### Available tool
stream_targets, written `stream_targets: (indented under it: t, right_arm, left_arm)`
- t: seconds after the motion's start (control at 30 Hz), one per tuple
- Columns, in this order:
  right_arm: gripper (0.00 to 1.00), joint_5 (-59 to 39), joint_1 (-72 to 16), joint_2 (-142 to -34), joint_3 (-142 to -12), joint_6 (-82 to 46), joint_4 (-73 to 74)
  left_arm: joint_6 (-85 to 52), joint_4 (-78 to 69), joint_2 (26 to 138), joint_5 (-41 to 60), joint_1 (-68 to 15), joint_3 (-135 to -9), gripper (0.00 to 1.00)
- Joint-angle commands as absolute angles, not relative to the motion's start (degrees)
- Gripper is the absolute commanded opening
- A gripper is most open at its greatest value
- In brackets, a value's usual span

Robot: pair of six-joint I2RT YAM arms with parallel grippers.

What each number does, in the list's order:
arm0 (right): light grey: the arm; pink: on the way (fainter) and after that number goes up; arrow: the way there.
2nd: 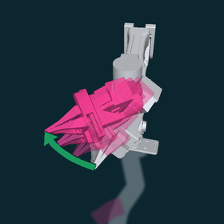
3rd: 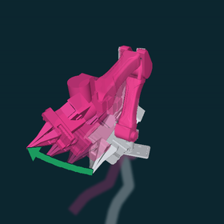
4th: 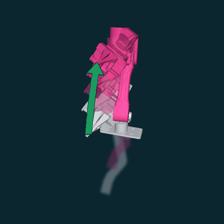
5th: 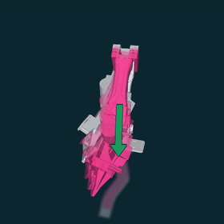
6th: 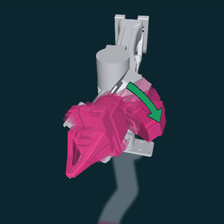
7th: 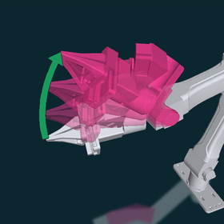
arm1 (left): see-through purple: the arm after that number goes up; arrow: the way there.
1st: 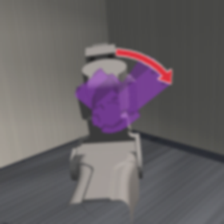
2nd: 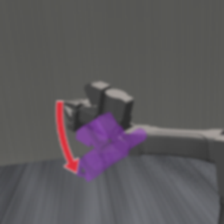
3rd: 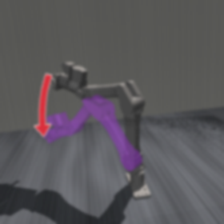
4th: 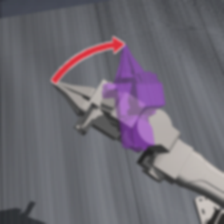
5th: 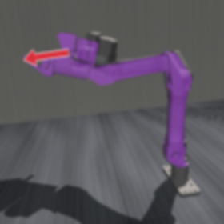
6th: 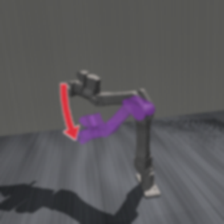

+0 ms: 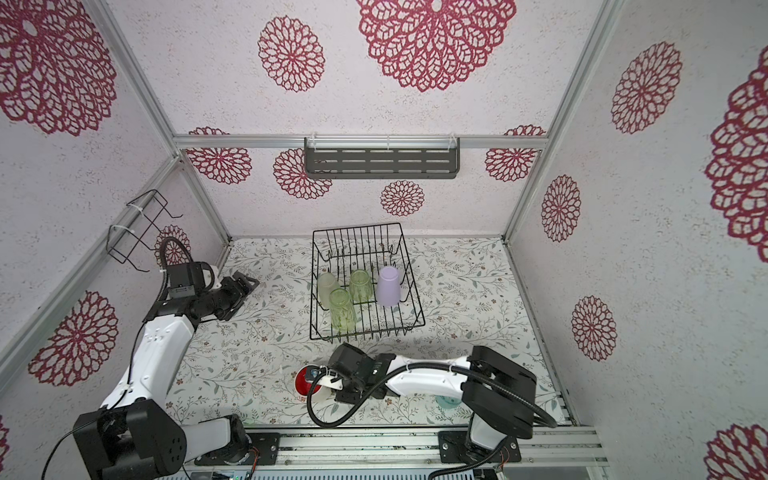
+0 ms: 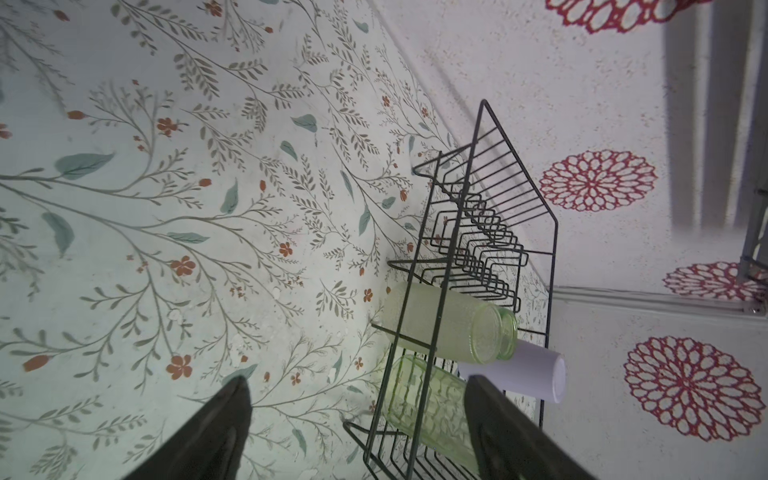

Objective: Load the cups into the dish rack
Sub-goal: 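Lower the right gripper onto the white mug rim and grasp it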

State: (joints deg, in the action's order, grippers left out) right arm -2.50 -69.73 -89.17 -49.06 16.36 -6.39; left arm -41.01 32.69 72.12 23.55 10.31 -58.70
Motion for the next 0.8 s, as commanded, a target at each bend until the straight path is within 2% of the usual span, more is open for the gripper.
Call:
stream_targets:
  t: [0.0,0.23,0.43,0.77]
  right_arm:
    - [0.14,2.66,-67.32,-84.74,-44.9,14.6,-10.42]
    - [0.19,4.94,-65.08,-78.78,-38.6,14.04,-6.88]
    - [0.23,3.38,-64.16,-79.26,-37.46,13.03,-4.32]
    - [0.38,-2.38,-62.75,-78.47,-37.18,15.33,-3.62]
  left_arm:
    - [-39.91,33.38,71.6,23.86,5.8,-61.63,0.84]
    - [-38.03,36.31,70.35,22.94,1.05,-62.58,0.83]
    - [-35.05,38.43,68.7,22.9,-8.09,-61.89,0.82]
    - [-31.08,47.89,62.79,26.0,-14.15,-56.74,0.8]
